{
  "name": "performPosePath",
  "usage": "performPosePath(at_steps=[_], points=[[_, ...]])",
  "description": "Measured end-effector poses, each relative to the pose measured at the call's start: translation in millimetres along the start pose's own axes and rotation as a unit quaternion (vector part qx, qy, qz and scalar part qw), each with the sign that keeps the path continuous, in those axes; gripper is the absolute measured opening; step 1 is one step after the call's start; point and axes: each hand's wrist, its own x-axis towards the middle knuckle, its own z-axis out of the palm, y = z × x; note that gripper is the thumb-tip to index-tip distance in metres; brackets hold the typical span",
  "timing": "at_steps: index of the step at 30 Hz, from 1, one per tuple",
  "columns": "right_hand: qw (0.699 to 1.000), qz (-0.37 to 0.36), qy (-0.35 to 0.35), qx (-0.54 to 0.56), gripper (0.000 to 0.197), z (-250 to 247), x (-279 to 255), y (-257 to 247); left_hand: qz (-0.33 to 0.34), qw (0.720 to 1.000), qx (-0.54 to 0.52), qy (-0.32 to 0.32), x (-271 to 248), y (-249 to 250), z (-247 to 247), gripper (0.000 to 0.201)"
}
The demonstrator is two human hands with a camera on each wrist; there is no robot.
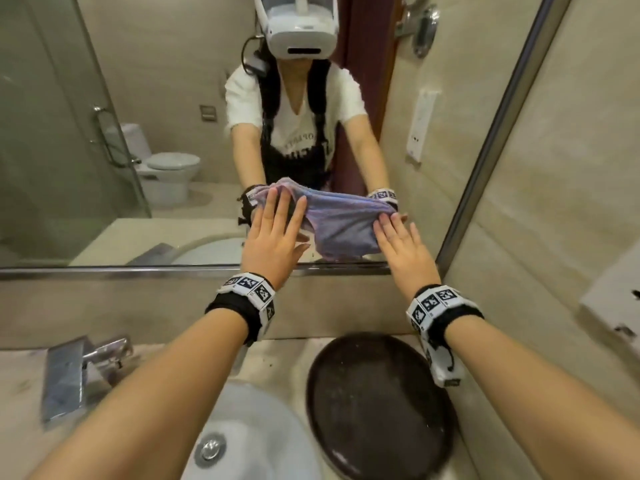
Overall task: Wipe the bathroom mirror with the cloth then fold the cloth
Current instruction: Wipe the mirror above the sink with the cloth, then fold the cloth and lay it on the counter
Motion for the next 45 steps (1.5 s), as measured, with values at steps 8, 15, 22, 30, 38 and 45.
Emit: performPosePath(at_steps=[8, 15, 22, 30, 38, 45], points=[[0.986, -0.049, -0.153, -0.033, 0.052, 31, -39, -14, -0.012, 0.994, 0.001, -0.106, -84, 15, 31, 0.082], [0.977, -0.044, -0.196, -0.064, 0.049, 19, -52, 3, 0.004, 0.993, -0.020, -0.118, -98, 35, 35, 0.074], [0.946, 0.024, -0.319, -0.052, 0.050, 0, -55, 21, 0.085, 0.990, -0.028, -0.105, -80, 65, 32, 0.050], [0.914, 0.107, -0.383, 0.079, 0.013, -62, -27, 0, 0.190, 0.974, -0.033, -0.117, -38, 35, 3, 0.013], [0.896, 0.177, -0.319, 0.253, 0.042, -86, -19, -6, 0.009, 0.976, -0.157, -0.151, -18, 3, -61, 0.013], [0.853, 0.251, -0.241, 0.389, 0.038, -113, -11, -16, -0.049, 0.925, -0.350, -0.141, 57, 18, -141, 0.011]])
